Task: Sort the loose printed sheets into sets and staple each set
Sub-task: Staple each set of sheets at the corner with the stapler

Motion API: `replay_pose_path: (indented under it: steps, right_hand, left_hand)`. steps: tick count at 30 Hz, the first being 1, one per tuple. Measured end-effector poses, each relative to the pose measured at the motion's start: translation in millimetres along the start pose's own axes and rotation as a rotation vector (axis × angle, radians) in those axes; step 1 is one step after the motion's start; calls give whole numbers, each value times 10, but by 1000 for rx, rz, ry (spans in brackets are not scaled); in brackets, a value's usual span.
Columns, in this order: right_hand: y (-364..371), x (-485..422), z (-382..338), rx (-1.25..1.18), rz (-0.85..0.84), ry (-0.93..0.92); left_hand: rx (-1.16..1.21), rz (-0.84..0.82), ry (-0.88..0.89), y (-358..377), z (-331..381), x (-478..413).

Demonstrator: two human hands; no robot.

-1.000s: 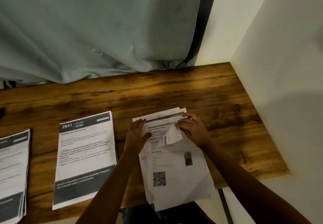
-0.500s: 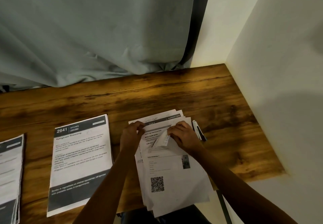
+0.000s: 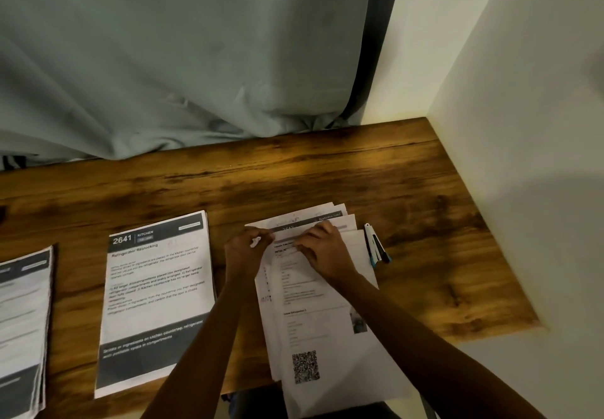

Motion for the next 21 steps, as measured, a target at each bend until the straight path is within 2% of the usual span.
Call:
replay_pose_path:
  steps: [4,14,21]
  right_hand:
    - [-8,-117,23,20,26,6]
    - [77,-187,37,15,-11,75]
    - [73,-287,0,-43,-23,49]
  left_hand:
    - [91,-56,-60,-34,-16,17]
    - [126,-39,17,-57,-19,20]
    - [133,-136,10,-81,61,154]
Point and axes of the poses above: each hand's wrist, its own x-axis away from the middle knuckle, its own y-axis out of the palm, z = x × y, the point moved 6 cm from there along -x, towards the middle knuckle, and after that the axes turned 10 degrees about z, right-handed, at the moved point
